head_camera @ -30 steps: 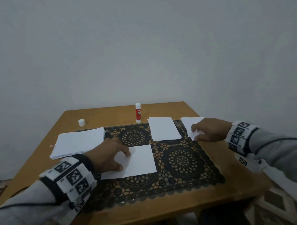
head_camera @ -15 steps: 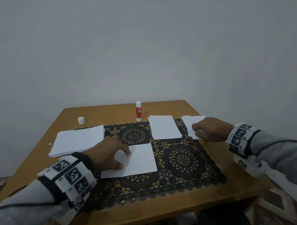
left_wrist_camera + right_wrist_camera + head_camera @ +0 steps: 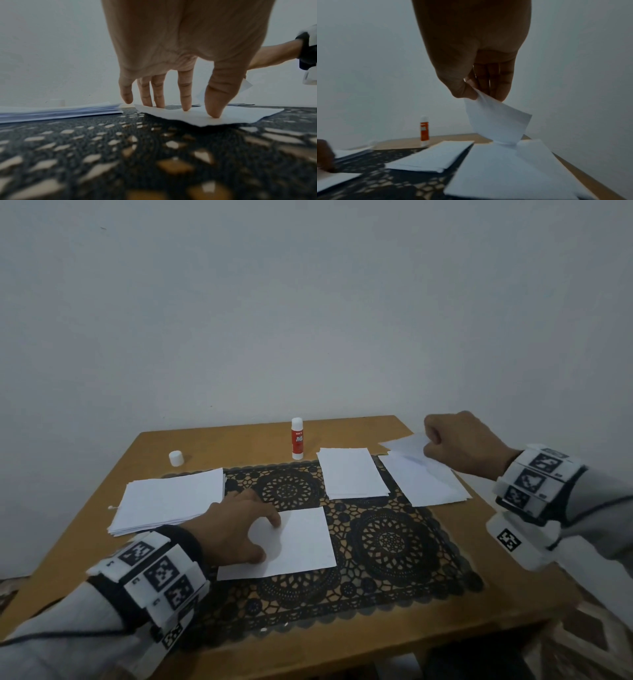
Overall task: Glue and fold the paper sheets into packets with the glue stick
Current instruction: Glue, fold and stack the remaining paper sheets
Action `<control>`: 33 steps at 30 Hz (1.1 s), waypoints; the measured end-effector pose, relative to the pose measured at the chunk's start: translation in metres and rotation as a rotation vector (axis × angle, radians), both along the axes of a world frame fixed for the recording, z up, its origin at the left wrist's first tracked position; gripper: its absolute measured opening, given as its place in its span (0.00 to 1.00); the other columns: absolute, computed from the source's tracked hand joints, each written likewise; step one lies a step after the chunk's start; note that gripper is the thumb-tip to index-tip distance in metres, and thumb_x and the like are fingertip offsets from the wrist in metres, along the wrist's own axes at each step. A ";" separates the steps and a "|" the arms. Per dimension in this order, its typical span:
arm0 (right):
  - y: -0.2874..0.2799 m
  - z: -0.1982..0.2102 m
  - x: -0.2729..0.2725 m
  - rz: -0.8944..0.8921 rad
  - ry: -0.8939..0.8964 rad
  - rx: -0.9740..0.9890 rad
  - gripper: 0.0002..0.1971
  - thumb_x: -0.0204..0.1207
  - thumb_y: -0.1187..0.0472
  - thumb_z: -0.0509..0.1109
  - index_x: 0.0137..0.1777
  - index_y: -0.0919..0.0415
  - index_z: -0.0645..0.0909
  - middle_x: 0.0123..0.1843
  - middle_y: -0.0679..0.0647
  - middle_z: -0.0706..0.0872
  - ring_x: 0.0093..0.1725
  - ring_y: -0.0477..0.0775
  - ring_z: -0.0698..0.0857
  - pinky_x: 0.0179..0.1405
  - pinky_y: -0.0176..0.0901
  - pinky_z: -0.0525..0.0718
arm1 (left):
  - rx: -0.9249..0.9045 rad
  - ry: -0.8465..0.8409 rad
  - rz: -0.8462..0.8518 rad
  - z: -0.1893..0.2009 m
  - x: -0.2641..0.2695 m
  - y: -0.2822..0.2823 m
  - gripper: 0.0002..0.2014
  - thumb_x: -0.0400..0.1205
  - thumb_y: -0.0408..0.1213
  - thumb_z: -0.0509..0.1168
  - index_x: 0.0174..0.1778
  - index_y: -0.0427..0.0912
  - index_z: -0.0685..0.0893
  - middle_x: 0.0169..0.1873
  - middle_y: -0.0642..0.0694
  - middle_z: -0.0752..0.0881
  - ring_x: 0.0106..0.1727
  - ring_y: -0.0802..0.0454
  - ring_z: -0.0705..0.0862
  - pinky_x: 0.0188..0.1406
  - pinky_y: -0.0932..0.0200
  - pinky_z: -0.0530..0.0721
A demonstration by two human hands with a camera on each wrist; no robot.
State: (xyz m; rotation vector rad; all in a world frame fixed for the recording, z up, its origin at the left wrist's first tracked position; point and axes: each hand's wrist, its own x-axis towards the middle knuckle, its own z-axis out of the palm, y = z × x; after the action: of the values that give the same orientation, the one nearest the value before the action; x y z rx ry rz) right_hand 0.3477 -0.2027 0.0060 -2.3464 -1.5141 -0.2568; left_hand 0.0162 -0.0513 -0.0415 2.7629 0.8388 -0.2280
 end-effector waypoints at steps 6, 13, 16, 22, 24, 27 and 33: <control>-0.003 0.013 -0.033 0.101 -0.097 0.130 0.13 0.71 0.66 0.69 0.33 0.56 0.66 0.24 0.51 0.73 0.25 0.51 0.68 0.25 0.43 0.63 | -0.005 -0.007 -0.011 0.000 0.000 0.001 0.23 0.77 0.48 0.71 0.68 0.60 0.74 0.65 0.53 0.69 0.67 0.53 0.67 0.69 0.51 0.71; -0.002 0.027 -0.087 0.360 0.259 0.321 0.12 0.70 0.71 0.75 0.34 0.62 0.74 0.28 0.59 0.82 0.29 0.56 0.81 0.29 0.39 0.79 | -0.013 -0.335 0.012 -0.002 -0.002 0.002 0.20 0.83 0.49 0.63 0.70 0.52 0.72 0.62 0.54 0.77 0.61 0.56 0.75 0.62 0.56 0.75; 0.005 0.026 -0.105 0.392 0.609 0.344 0.13 0.73 0.73 0.75 0.33 0.66 0.74 0.23 0.62 0.78 0.24 0.56 0.80 0.29 0.42 0.87 | -0.105 -0.565 0.066 0.005 -0.001 -0.004 0.14 0.86 0.53 0.52 0.57 0.50 0.76 0.50 0.58 0.80 0.51 0.60 0.78 0.53 0.57 0.74; 0.019 0.001 -0.116 0.222 1.002 0.234 0.13 0.74 0.74 0.73 0.34 0.66 0.73 0.27 0.57 0.82 0.25 0.51 0.82 0.25 0.43 0.86 | -0.236 -0.814 0.138 0.017 -0.010 -0.006 0.12 0.88 0.50 0.52 0.53 0.53 0.80 0.45 0.63 0.83 0.46 0.67 0.80 0.46 0.64 0.77; 0.020 -0.005 -0.118 0.202 1.093 0.177 0.12 0.75 0.73 0.73 0.35 0.66 0.74 0.30 0.60 0.83 0.27 0.52 0.82 0.27 0.44 0.85 | -0.280 -0.808 0.187 0.021 -0.015 0.002 0.15 0.88 0.43 0.54 0.36 0.45 0.77 0.33 0.55 0.81 0.35 0.60 0.78 0.38 0.55 0.79; 0.022 -0.012 -0.124 0.199 1.189 0.071 0.09 0.76 0.71 0.74 0.38 0.66 0.76 0.34 0.65 0.85 0.28 0.55 0.83 0.28 0.42 0.85 | -0.348 -0.660 0.248 0.025 -0.027 0.013 0.20 0.87 0.41 0.58 0.32 0.32 0.74 0.32 0.41 0.81 0.35 0.46 0.79 0.46 0.39 0.81; 0.032 -0.033 -0.132 0.202 1.084 -0.173 0.09 0.77 0.67 0.74 0.36 0.68 0.82 0.32 0.61 0.87 0.28 0.51 0.86 0.29 0.38 0.86 | -0.219 -0.259 0.299 0.015 -0.035 0.018 0.19 0.83 0.41 0.65 0.25 0.44 0.75 0.25 0.51 0.77 0.30 0.58 0.74 0.32 0.64 0.68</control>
State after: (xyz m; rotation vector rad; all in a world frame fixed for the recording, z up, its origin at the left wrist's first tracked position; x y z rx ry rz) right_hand 0.2154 -0.1702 -0.0271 -1.8299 -1.1663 1.0513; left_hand -0.0185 -0.0332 -0.0268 2.3626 1.0684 0.0873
